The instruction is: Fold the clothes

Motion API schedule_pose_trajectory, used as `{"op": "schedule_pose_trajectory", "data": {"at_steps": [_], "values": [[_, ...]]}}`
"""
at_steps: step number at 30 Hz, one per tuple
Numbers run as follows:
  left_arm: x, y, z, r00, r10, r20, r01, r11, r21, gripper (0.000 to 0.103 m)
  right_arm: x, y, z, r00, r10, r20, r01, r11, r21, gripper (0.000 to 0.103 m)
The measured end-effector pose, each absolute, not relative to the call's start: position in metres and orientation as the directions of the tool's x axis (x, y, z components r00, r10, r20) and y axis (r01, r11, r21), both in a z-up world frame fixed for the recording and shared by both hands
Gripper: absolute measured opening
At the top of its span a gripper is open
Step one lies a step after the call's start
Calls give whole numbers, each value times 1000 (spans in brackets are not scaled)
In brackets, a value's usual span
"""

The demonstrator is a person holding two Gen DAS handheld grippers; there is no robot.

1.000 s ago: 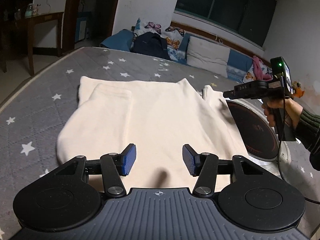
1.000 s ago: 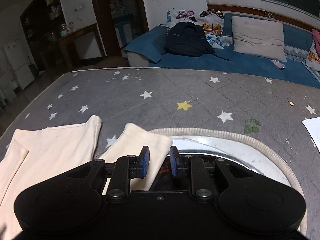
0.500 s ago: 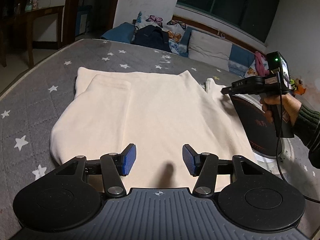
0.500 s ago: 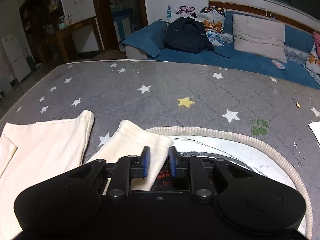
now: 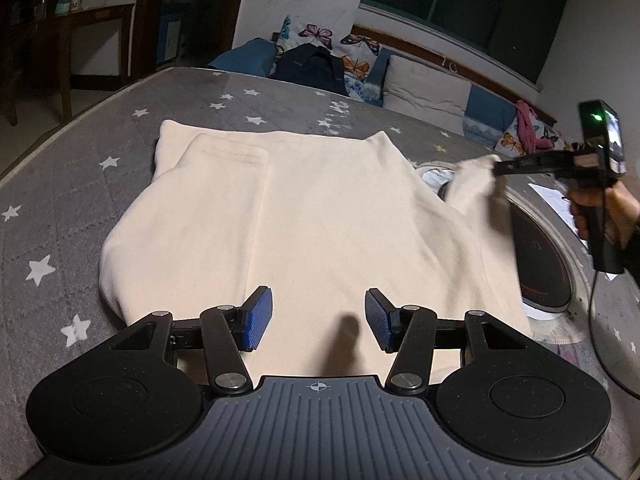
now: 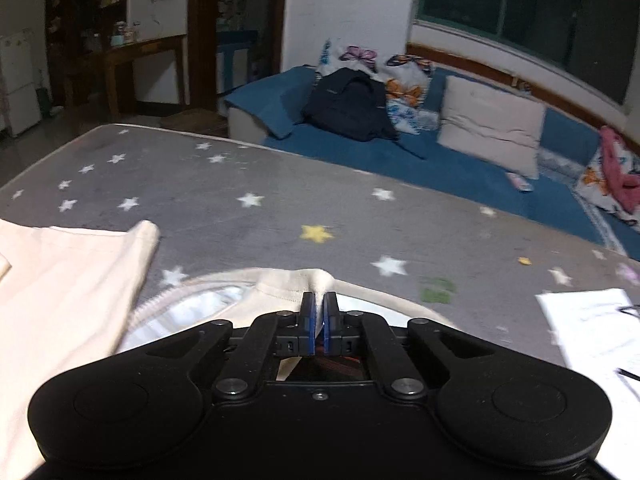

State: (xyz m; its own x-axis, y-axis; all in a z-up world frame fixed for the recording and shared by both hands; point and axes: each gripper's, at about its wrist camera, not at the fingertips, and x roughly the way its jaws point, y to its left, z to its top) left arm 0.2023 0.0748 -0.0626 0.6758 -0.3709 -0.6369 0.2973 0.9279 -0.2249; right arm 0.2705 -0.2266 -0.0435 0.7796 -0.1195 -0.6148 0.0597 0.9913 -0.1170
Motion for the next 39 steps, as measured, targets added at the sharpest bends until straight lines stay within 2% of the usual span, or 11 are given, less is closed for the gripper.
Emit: {"op": "schedule_pose_trajectory", "data": {"at_steps": [7,13,18,21,26,30,35,39], "values": [[201,74,-64,679,-375,-631,307,926,-220,55,237,-254,-60,730,-219,-648,130,975,-183,4],[202,73,-61,674,-374,-636,307,926,-220,56,224,-263,-77,693,-225,-685,144,974,-173,6],[203,74,-45,713,-352,-606,310,934,-178,56,218,-261,-68,721,-218,-658,149,976,-160,19],[213,74,-38,737,-324,-593,293,944,-150,56,211,-255,-53,756,-189,-626,125,981,-146,23],[240,69,-32,760,-278,-588,283,955,-86,56,201,-222,-34,793,-16,-609,-34,997,-71,23],[266,57,-37,757,-223,-614,284,959,1,56,189,-173,-31,758,193,-624,-237,971,12,24],[291,53,-45,732,-220,-644,285,959,-3,46,177,-123,-32,698,346,-627,-407,912,50,24],[309,53,-53,727,-195,-658,258,966,-1,43,172,-88,-36,628,444,-639,-515,853,86,24]]}}
